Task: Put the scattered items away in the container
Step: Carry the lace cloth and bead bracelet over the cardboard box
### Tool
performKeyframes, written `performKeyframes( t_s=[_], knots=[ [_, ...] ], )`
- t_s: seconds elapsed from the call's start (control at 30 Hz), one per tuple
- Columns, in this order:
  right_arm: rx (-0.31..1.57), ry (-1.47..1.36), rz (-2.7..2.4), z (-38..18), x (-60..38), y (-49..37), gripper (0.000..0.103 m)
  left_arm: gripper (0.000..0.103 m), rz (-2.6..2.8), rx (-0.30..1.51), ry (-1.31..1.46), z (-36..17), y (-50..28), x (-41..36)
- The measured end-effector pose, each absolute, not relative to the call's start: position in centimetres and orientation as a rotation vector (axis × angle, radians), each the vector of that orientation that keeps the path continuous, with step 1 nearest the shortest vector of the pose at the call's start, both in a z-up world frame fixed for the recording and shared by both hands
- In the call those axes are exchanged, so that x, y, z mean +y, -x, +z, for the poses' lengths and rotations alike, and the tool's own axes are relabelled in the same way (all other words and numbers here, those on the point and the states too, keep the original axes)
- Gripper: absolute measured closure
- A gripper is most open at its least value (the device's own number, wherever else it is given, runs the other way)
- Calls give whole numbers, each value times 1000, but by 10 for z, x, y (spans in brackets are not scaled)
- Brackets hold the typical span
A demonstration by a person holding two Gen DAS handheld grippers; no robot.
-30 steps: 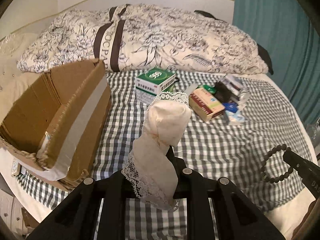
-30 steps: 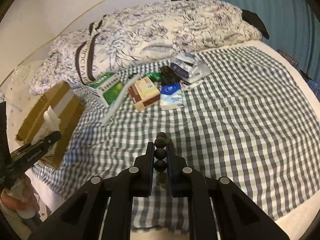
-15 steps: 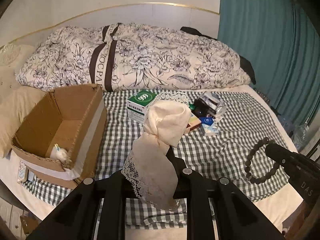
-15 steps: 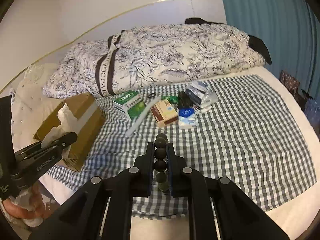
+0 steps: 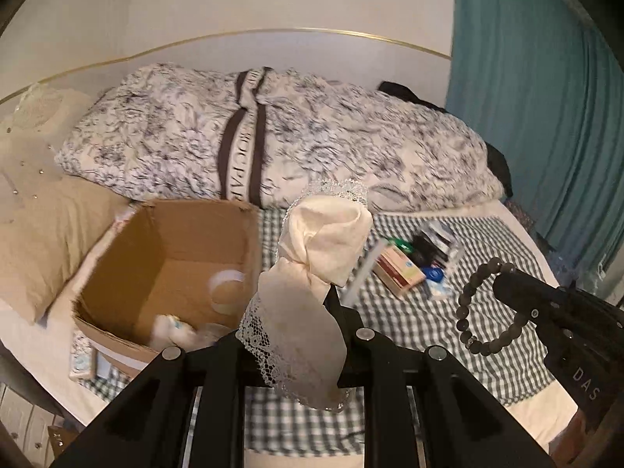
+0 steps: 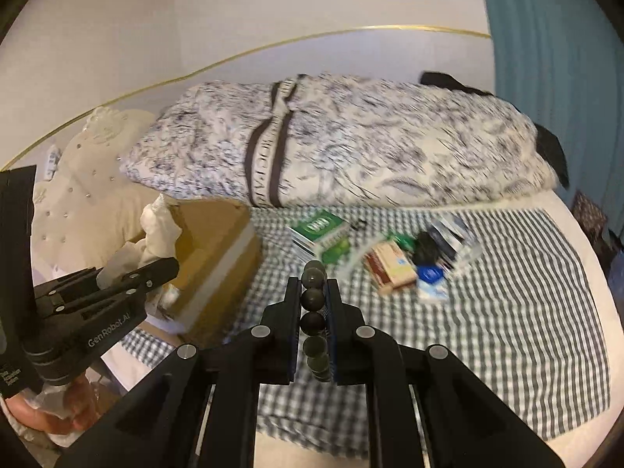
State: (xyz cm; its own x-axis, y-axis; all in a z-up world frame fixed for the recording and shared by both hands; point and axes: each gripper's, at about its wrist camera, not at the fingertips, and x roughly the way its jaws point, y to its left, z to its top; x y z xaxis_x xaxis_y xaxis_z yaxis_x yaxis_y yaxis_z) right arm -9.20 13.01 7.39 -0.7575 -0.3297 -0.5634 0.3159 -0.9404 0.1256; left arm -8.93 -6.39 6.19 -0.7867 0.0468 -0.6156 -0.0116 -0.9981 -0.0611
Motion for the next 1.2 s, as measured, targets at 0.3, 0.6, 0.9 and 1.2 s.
performKeyframes(
  t_s=[0.3,0.6,0.9,1.2],
  knots=[
    [58,-801,-2539,92,48,115,92,85,3050,-113,1053,66,104,-141],
    [87,-835,-2404,78,-28,142,92,85,3073,-187,1164,38,124,-203],
    [128,-937,-2317,39,-80,175,92,85,3033,-244,1281,-1,144,-228],
    [135,-1018,-2298,5,-90,193,92,85,2999,-263,1347,-28,156,-233]
  ],
)
